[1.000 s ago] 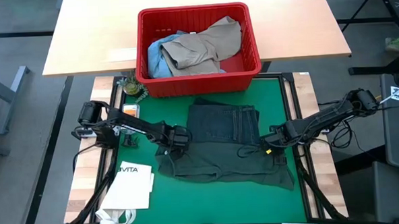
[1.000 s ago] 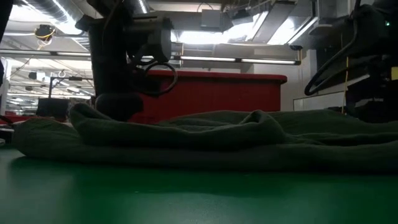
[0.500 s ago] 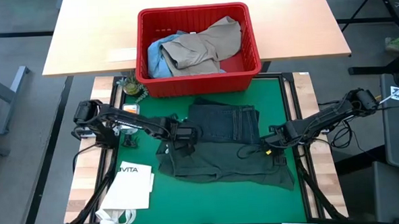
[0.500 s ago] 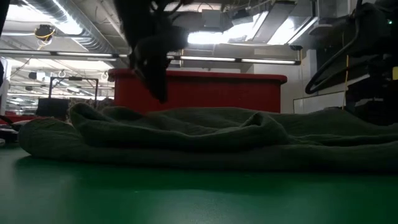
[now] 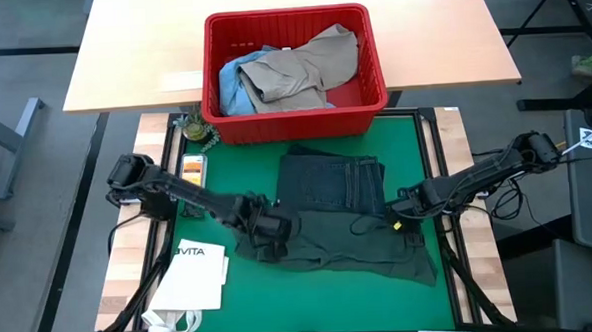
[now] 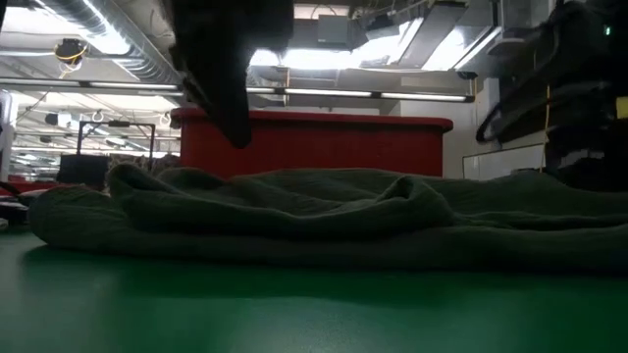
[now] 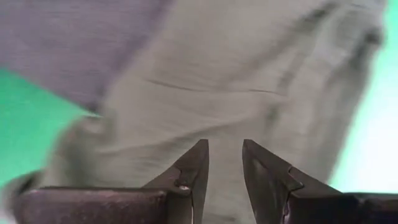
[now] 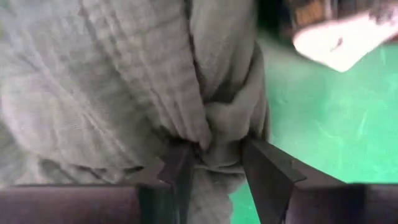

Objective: Fold Laundry from Bin
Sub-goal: Fold the green shirt

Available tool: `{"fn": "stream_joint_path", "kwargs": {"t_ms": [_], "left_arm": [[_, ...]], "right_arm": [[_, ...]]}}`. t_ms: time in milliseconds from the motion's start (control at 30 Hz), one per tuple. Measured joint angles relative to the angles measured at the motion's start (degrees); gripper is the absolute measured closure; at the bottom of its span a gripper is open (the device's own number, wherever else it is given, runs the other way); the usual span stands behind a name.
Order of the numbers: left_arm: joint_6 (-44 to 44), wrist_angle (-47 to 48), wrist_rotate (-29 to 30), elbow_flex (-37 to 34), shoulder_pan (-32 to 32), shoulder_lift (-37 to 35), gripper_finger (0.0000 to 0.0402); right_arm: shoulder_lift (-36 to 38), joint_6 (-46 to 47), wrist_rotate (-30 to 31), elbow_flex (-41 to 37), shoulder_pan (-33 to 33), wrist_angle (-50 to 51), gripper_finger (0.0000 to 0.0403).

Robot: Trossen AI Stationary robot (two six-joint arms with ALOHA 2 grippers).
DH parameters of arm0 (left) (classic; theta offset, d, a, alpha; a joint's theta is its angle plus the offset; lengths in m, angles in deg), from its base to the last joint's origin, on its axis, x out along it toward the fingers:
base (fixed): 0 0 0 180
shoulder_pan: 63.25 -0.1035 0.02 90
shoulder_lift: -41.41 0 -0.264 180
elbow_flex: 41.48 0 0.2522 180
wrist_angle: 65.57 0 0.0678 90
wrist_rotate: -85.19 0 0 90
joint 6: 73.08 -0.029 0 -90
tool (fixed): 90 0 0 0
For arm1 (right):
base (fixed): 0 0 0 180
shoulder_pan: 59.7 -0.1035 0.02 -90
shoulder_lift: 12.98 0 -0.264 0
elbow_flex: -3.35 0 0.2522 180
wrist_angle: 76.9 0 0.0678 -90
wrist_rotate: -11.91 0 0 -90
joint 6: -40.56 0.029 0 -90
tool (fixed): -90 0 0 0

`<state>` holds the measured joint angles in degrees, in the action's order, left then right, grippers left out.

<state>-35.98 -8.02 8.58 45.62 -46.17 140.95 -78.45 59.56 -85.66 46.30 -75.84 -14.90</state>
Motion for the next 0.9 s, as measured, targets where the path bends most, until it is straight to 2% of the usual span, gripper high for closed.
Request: {"fn": "stream_joint_path", "kwargs": {"t_ms": [133, 300, 567, 667, 900], "left_arm": [[0.92, -3.11, 0.69, 0.0, 4.87, 0.92, 0.0309], [3.32, -5.01, 5.68, 0.0, 9.61, 2.41, 0.0309], [7.9, -1.88, 13.22, -0.07, 10.87, 7.37, 0.0308], [9.42, -0.16, 11.94, -0.07, 10.13, 9.88, 0.0308], [13.58, 8.76, 3.62, 0.13, 9.54, 13.77, 0.0308]], "right_arm": [[0.44, -2.14, 3.11, 3.9, 0.0, 1.66, 0.0265], [0.44, -3.05, 6.55, 9.38, 0.0, 6.99, 0.0265], [0.48, -3.08, 9.16, 13.15, 0.0, 11.35, 0.0265], [0.48, -3.12, 9.14, 13.16, 0.0, 12.1, 0.0265], [0.5, -4.24, 9.05, 13.18, -0.02, 19.96, 0.0265]]}}
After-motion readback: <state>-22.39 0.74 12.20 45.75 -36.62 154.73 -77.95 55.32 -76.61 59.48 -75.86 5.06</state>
